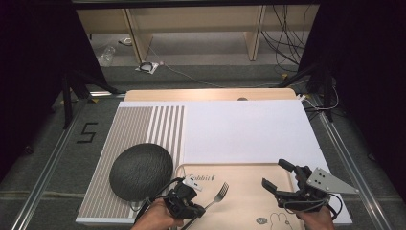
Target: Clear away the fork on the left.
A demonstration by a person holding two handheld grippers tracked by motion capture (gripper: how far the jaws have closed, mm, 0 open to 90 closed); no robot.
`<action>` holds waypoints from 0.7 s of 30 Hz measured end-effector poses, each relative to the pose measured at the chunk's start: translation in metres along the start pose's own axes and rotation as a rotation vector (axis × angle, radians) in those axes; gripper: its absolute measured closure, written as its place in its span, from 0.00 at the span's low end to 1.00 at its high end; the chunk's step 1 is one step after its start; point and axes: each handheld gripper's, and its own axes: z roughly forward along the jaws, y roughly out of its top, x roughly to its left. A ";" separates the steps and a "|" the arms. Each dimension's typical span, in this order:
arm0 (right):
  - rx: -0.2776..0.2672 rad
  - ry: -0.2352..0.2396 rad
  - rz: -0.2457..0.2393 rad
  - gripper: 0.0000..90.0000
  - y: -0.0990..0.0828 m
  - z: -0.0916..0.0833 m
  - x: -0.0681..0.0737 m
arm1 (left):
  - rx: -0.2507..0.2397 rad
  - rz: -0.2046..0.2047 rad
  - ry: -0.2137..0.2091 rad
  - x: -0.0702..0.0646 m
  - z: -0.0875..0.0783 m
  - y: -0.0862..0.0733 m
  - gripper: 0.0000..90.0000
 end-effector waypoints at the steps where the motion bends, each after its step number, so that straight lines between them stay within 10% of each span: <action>1: 0.000 0.000 -0.001 0.18 0.000 0.000 0.000 | 0.010 0.013 0.018 -0.002 0.002 0.000 0.92; 21: 0.003 0.002 -0.002 0.18 0.000 0.001 0.000 | 0.078 0.001 -0.010 -0.005 0.016 -0.001 0.92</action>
